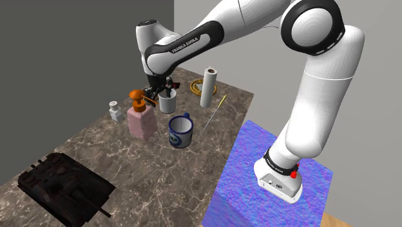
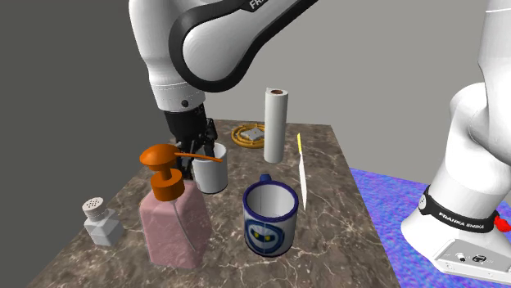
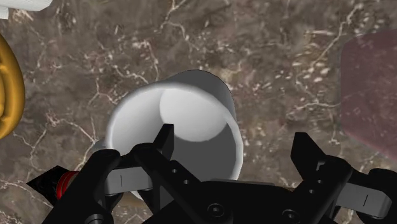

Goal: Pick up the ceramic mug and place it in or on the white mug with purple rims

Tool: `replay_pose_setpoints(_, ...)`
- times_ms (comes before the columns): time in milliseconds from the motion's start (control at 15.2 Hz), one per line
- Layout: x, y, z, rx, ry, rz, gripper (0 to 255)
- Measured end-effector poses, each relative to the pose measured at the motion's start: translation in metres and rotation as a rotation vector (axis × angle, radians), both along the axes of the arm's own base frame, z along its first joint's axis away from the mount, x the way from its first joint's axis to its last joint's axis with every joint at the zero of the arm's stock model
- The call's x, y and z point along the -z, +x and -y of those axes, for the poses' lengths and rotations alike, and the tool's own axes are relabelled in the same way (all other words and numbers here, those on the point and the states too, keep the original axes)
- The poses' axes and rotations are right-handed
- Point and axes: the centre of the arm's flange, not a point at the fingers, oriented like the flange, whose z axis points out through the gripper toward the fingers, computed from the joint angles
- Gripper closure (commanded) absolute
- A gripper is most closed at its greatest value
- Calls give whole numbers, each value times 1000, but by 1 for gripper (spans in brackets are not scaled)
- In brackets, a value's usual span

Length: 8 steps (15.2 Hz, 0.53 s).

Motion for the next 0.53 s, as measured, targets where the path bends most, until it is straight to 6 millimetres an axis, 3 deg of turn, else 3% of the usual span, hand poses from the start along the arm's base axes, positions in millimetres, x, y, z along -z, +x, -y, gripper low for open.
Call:
replay_pose_setpoints(66, 0, 0, 0, 0, 0, 0, 255)
replay_pose_setpoints(528, 0, 0, 0, 0, 0, 0, 255)
